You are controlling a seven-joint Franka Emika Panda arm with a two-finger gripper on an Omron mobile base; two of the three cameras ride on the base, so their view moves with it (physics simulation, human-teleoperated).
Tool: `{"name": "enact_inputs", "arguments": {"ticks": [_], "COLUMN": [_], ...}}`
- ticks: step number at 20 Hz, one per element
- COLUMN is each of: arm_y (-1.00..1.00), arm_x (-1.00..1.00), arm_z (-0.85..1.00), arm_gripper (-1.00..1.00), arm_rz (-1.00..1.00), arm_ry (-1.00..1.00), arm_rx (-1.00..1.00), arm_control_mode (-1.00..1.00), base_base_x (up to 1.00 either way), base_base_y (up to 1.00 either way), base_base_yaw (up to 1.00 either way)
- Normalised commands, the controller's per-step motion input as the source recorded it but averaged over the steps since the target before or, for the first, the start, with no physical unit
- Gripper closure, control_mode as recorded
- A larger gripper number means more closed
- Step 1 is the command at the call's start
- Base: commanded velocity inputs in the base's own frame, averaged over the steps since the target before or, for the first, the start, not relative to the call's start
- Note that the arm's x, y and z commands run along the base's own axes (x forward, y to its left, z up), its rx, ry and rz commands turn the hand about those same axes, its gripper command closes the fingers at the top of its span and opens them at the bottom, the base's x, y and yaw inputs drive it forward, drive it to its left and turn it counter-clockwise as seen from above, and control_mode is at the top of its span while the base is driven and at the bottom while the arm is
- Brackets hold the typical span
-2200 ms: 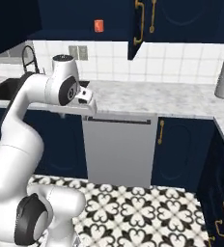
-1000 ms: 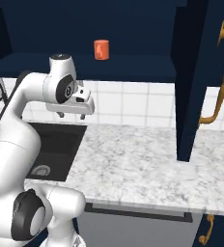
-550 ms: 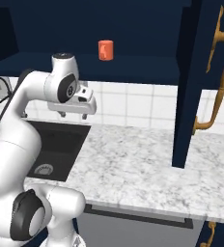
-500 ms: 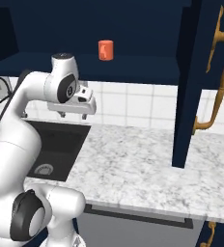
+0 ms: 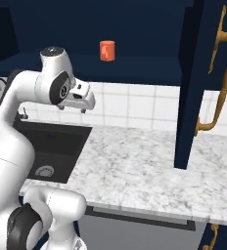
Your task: Gather all objects into one cabinet and sort the glasses and bowls to opposite sides.
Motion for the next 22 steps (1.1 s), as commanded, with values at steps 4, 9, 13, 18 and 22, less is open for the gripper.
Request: {"name": "enact_inputs", "arguments": {"ticks": [4, 9, 13, 18, 22], "arm_y": [0.00, 0.00, 0.00, -0.40, -0.46], "arm_x": [-0.12, 0.04, 0.19, 0.31, 0.16], "arm_z": [0.89, 0.85, 0.11, 0.00, 0.02], "arm_gripper": [-1.00, -1.00, -1.00, -1.00, -1.00], "arm_rz": [-0.36, -0.40, -0.01, 0.18, 0.26], "arm_ry": [-0.83, -0.73, -0.27, -0.03, -0.06], "arm_rx": [0.00, 0.02, 0.03, -0.01, -0.10], "arm_control_mode": [-1.00, -1.00, -1.00, -1.00, -1.00], "base_base_x": [0.00, 0.00, 0.00, 0.00, 0.00], "base_base_y": [0.00, 0.00, 0.00, 0.00, 0.00], "base_base_yaw": [0.00, 0.00, 0.00, 0.00, 0.00]}}
